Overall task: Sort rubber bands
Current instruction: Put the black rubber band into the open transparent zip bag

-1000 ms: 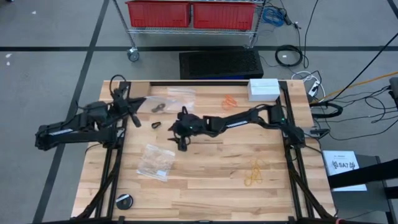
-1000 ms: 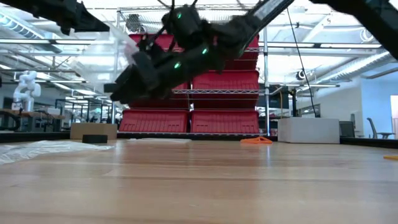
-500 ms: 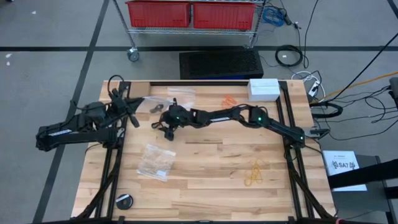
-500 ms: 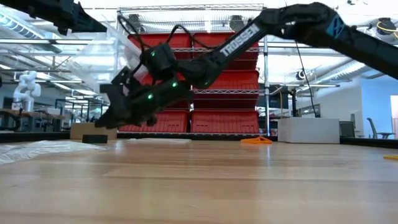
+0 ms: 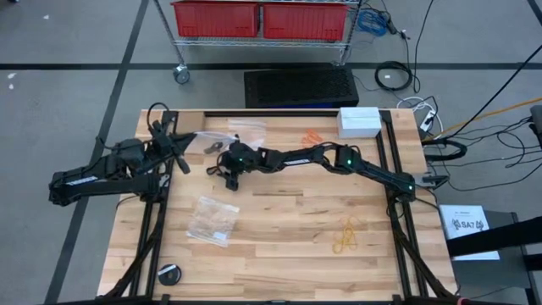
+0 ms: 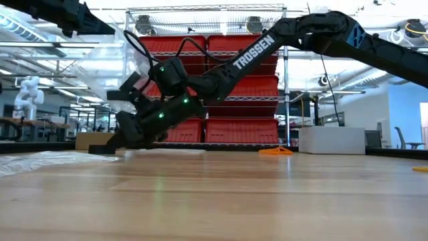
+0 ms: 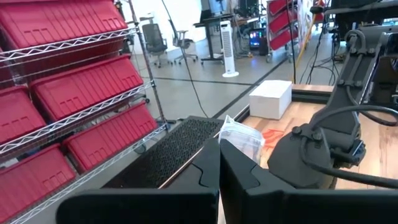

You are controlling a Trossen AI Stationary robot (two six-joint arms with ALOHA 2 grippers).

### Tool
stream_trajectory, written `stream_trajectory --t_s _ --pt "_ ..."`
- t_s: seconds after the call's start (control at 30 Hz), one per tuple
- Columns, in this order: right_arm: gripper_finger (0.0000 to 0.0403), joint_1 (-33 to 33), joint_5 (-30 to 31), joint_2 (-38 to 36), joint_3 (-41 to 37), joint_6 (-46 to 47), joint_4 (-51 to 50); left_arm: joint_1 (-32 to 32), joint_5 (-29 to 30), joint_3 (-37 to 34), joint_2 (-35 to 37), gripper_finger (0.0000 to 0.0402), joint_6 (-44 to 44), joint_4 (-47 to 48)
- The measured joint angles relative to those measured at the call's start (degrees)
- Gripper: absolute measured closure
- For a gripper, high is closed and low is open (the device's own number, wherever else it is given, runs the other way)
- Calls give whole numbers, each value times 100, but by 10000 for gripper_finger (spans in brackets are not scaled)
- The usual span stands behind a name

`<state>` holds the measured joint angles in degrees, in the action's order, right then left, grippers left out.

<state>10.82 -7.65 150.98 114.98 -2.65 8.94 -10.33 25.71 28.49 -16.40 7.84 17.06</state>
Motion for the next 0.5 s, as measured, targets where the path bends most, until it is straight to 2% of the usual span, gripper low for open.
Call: stream_trajectory --t_s 0.23,0.4,0.5 --pt "316 10 -144 122 0 73 440 0 -21 0 0 401 2 -7" --pt "391 -29 -106 160 0 -73 407 0 -26 0 0 401 4 -2" --pt "395 -97 -108 74 0 -42 172 0 -34 0 0 401 4 28"
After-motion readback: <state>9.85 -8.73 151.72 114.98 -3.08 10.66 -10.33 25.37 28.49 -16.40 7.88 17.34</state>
